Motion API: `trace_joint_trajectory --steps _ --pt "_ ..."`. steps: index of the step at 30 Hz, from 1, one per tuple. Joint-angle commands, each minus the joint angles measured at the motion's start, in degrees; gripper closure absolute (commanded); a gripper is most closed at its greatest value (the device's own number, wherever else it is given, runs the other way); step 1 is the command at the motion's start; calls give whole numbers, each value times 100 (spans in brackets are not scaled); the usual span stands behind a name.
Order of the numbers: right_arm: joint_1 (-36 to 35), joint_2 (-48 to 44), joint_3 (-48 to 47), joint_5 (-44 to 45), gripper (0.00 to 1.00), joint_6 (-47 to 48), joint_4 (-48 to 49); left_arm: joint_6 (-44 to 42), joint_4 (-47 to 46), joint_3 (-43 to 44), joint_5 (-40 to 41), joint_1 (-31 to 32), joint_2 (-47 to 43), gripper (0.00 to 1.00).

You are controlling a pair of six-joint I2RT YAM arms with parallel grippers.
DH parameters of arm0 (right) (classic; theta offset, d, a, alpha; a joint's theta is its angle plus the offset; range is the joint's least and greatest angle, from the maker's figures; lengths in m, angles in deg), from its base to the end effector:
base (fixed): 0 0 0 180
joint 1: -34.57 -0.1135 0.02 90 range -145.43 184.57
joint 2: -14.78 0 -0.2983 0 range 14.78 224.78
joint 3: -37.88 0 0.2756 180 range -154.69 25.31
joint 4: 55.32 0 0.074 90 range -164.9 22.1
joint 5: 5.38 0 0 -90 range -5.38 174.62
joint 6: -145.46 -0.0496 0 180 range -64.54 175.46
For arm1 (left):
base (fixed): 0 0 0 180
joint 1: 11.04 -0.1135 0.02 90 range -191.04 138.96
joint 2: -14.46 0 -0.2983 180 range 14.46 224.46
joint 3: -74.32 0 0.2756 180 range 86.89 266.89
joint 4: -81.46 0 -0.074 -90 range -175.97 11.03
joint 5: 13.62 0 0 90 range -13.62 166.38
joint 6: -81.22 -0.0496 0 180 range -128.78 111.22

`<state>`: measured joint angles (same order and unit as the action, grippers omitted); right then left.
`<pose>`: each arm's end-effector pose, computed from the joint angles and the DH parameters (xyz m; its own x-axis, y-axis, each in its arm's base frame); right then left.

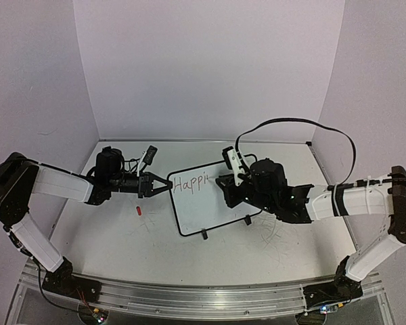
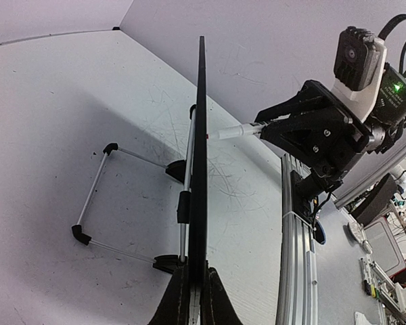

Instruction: Write a sentence on the whiteboard

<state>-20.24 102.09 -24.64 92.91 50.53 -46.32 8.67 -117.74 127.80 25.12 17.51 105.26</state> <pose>0.2217 0.3021 0.2624 -0.2189 -0.1628 -0.9621 -0.7126 0.7002 0.0436 0.2829 -0.1980 0.2120 -0.5456 0.0832 -0.8339 0.8246 0.2310 -0.5164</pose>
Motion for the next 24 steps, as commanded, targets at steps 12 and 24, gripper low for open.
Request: trace_joint_trajectory --steps 12,24 --pt "-69 -65 54 45 100 -132 -83 -102 170 180 -198 19 -66 100" --pt "13 7 -217 278 100 -50 101 -99 171 178 -202 18 -80 100"
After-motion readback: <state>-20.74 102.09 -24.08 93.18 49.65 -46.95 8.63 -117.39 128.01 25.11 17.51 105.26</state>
